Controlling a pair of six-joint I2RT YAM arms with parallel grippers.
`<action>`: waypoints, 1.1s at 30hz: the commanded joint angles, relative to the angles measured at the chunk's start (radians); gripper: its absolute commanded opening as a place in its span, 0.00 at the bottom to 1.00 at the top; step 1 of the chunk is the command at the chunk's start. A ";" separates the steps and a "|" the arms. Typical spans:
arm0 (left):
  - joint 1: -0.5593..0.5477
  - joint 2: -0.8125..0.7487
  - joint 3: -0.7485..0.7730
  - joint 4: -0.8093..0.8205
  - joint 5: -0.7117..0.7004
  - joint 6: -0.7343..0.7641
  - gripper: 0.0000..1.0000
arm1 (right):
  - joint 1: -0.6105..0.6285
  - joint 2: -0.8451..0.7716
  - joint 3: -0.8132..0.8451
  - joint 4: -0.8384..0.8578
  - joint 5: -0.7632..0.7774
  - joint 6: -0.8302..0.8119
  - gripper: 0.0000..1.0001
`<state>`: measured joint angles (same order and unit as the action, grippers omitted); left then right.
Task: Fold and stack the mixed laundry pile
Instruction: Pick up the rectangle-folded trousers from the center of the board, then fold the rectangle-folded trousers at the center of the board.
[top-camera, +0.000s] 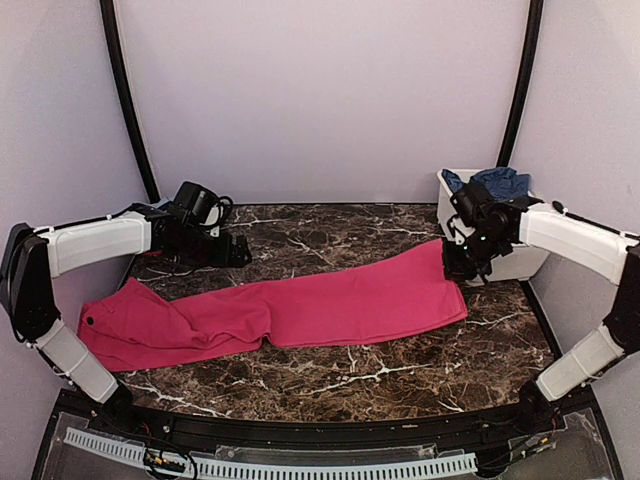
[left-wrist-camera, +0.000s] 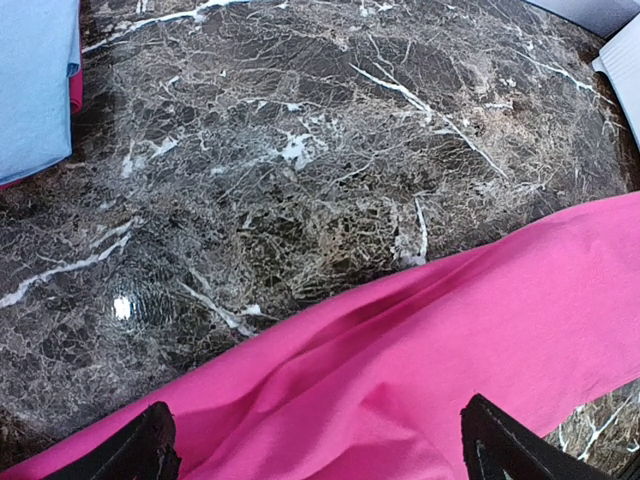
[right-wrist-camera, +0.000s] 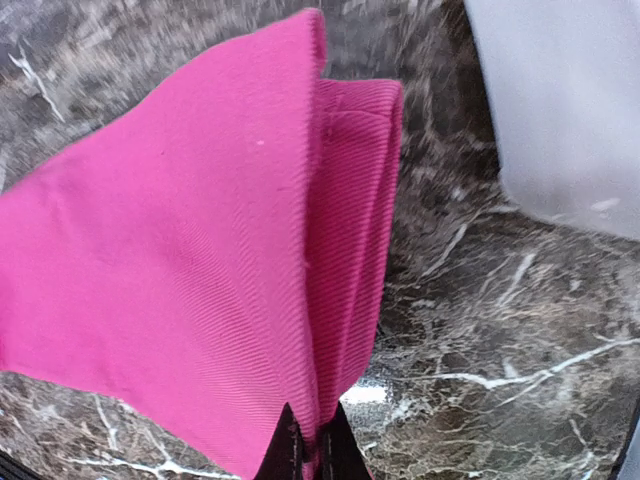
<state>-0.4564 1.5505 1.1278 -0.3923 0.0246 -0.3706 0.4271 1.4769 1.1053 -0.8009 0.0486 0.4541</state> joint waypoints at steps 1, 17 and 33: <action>-0.006 -0.059 -0.037 0.004 -0.012 0.013 0.99 | -0.011 -0.139 0.128 -0.191 0.148 -0.010 0.00; -0.045 -0.083 -0.034 -0.068 -0.048 0.005 0.99 | -0.174 -0.251 0.290 -0.440 0.399 -0.080 0.00; -0.060 -0.131 -0.075 -0.111 -0.086 -0.055 0.99 | 0.024 -0.075 0.165 -0.209 0.084 -0.076 0.00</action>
<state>-0.5144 1.4548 1.0721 -0.4618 -0.0437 -0.3916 0.3855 1.3197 1.3102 -1.1576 0.2180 0.3500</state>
